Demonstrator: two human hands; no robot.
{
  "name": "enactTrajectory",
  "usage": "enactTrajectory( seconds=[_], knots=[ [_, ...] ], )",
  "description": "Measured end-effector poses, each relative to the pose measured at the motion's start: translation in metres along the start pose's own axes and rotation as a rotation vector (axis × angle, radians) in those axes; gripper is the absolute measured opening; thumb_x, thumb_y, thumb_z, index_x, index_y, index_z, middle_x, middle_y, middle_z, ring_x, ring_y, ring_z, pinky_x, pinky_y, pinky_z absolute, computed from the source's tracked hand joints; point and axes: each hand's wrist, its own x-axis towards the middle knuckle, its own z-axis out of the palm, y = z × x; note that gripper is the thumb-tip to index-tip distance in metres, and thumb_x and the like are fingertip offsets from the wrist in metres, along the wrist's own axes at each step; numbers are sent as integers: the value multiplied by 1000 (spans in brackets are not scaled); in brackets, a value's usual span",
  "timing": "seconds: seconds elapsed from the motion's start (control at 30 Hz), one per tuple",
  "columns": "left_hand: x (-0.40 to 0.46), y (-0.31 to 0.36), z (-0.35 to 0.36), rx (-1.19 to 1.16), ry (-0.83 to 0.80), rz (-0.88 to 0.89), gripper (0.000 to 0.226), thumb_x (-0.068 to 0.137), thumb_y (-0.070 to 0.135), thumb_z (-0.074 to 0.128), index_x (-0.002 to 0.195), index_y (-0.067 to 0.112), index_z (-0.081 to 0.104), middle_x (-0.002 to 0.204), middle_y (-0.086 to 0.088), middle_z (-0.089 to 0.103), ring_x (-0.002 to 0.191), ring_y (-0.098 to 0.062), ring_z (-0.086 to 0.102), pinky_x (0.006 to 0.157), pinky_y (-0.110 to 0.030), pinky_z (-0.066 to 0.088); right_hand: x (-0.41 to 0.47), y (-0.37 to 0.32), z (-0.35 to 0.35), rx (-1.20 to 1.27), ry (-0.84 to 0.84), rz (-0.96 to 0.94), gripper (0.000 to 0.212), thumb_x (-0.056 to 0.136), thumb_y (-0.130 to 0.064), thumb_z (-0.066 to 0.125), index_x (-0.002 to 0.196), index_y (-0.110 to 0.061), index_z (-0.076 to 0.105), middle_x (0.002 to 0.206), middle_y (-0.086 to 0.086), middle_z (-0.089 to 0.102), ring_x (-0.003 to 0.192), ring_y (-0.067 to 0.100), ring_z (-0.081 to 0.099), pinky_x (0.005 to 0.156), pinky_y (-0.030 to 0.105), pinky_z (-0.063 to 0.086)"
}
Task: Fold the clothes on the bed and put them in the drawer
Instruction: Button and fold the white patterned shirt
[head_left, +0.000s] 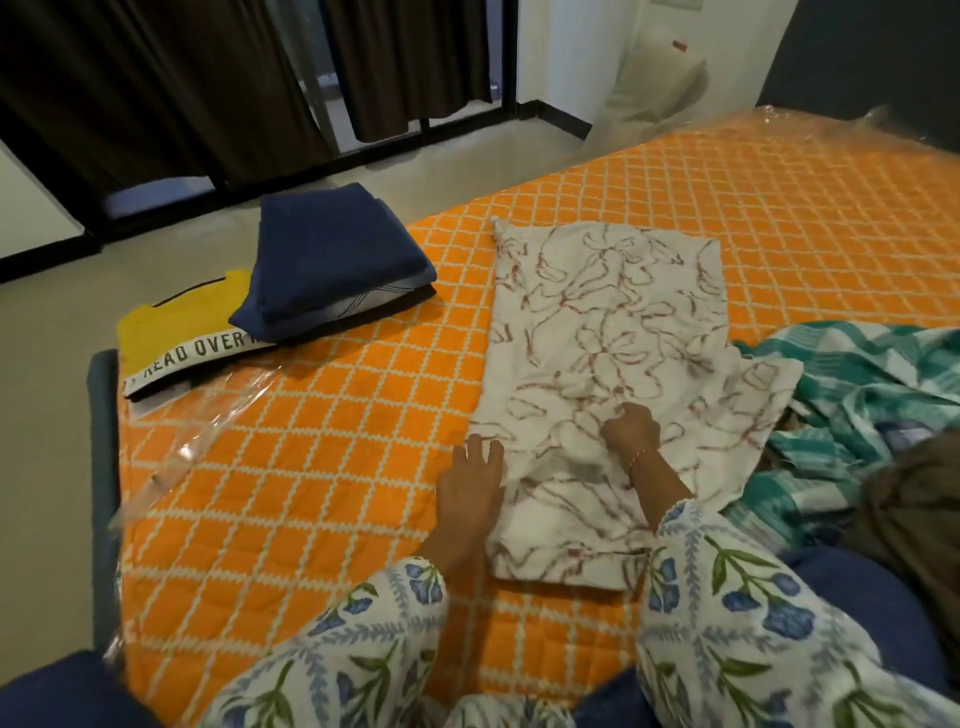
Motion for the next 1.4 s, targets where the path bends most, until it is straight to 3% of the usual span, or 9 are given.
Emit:
enactTrajectory(
  seconds=[0.13,0.33,0.43,0.53,0.77,0.93,1.13,1.3,1.4],
  knots=[
    [-19,-24,16,34,65,6,39,89,25,61,124,12,49,121,-9,51,97,-27,57,52,-31,39,6,13,-24,-8,121,-84,45,91,-2,51,136,0,48,137,24,50,122,40,49,100,39,42],
    [-30,-33,25,-58,154,177,54,55,15,88,97,15,55,72,-3,60,30,-17,33,42,-17,-8,4,28,-26,-106,190,-186,44,91,3,46,135,-5,50,128,25,56,107,42,56,79,36,47],
    [-34,-35,14,-87,35,171,75,74,78,40,114,17,57,80,0,66,59,-18,62,37,-22,20,-4,31,-21,-461,285,-181,54,91,-3,49,143,-10,35,139,23,42,127,39,40,98,46,38],
    [-22,-35,8,-243,153,84,91,82,79,12,127,14,56,115,-8,64,94,-30,65,68,-38,50,-12,36,1,-618,255,-462,57,92,-9,47,146,-13,32,153,19,24,140,35,24,112,48,19],
    [48,23,27,-234,-4,158,76,90,60,2,152,17,12,158,-15,5,147,-32,5,117,-45,7,-6,64,49,-905,-67,-514,105,60,-82,-27,150,-31,-9,155,1,-18,147,26,-12,112,58,-7],
    [29,9,64,-212,-9,123,88,83,73,-14,152,25,10,158,-6,-3,147,-27,-3,113,-44,-8,-21,83,57,-841,25,-501,73,91,-68,3,142,-26,34,145,16,42,135,30,27,102,59,14],
    [2,-8,62,-175,-47,94,74,95,64,8,143,20,43,149,-9,37,136,-29,38,108,-47,14,-52,92,75,-814,26,-508,70,91,-68,6,140,-27,35,145,16,44,135,30,29,102,60,14],
    [5,-9,43,-177,-97,108,102,66,77,-21,152,26,-1,159,-3,-11,147,-22,-11,114,-48,-11,-61,71,65,-744,45,-488,85,79,-68,5,149,-27,27,159,10,15,147,26,9,110,61,1],
    [37,-8,18,-180,-10,103,101,68,74,-21,152,24,2,160,-3,-4,147,-22,-7,116,-45,-5,-43,31,61,-680,209,-568,58,81,-44,33,120,-14,63,132,18,55,120,34,55,96,68,33]
  ],
)
